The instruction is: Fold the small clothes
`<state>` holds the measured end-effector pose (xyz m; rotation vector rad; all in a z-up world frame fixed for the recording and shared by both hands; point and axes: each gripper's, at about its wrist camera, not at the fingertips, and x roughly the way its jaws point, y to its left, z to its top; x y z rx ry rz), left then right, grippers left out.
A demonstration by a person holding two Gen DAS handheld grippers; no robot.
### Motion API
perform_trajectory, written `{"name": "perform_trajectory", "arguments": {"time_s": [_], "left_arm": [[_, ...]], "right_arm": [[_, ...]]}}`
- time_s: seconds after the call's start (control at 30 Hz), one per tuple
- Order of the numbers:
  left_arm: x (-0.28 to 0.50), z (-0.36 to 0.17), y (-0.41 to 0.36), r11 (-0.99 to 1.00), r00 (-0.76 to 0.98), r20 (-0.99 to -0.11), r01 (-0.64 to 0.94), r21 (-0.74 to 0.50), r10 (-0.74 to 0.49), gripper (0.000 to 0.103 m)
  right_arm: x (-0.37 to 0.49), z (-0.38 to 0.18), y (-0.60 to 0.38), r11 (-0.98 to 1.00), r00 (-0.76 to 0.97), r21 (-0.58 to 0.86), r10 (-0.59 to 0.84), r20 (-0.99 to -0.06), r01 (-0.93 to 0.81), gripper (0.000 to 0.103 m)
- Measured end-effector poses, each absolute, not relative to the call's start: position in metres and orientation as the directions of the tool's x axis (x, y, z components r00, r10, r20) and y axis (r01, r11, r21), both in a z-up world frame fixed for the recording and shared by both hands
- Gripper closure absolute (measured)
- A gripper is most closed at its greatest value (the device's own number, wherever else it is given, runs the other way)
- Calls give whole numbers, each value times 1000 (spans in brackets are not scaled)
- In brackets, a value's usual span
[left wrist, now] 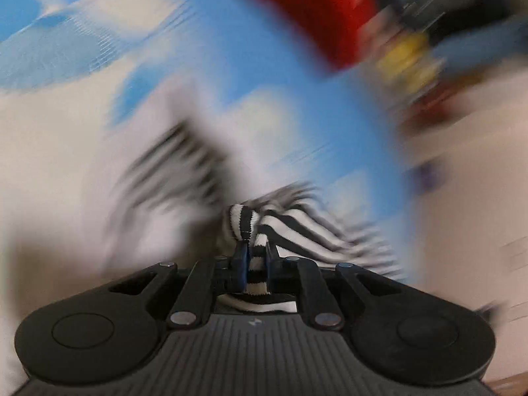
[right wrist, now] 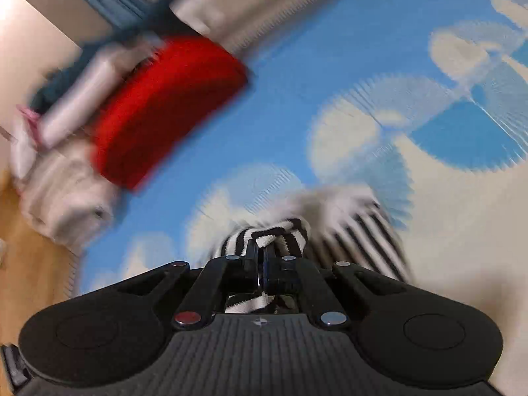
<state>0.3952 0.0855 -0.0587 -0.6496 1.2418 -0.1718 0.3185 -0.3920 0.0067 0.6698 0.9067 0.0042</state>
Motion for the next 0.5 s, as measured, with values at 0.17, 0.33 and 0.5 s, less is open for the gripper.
{"name": "perform_trajectory", "arguments": {"time_s": [0.17,0.33,0.5], "left_arm": [[388,-83,96,886,212,-946,-349,-307,-244,89],[385,-30,76,871,471,-810,-155,-466,-349,81],[382,-47,30,876,332,-823,23,-481,-461,78]], "right_arm": [[320,-59,-384,867,308,316,202,-930,386,95],[309,-19,-380,901,451,285,117,-885,326,93],[311,3,-361,919,542,383,275,-794,96,80]]}}
